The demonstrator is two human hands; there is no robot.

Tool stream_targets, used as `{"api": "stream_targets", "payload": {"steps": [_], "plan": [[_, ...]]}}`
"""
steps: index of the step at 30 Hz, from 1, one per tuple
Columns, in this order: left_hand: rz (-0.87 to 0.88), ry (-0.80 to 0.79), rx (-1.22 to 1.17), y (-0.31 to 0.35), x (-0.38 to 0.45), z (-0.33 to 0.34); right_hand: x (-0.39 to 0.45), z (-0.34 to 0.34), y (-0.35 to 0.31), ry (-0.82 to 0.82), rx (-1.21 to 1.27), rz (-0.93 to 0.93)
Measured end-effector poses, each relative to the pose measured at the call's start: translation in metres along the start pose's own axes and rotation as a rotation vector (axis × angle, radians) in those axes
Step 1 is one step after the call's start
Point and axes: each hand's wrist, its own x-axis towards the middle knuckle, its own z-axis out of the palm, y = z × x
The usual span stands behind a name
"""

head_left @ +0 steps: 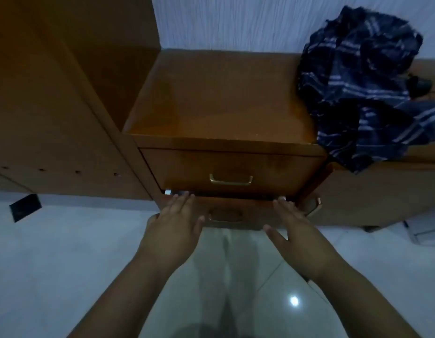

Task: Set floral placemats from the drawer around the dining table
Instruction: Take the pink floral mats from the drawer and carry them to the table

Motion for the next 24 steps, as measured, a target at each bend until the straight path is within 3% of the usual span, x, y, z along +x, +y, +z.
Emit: {"api": "stream_targets", "payload": {"steps": [5,10,24], "plan": [[0.043,-0.015,0.067,-0.019,0.022,0.029,0.026,0.019,0.012,-0.040,-0.179,-0.051],[-0.012,-0.017,0.005,-0.022,0.036,0.039,0.042,0.034,0.008,-0.025,-0.174,-0.016],[-0.030,-0.086,0.117,-0.028,0.039,0.071,0.048,0.058,0.027,-0.081,-0.263,0.016]]}}
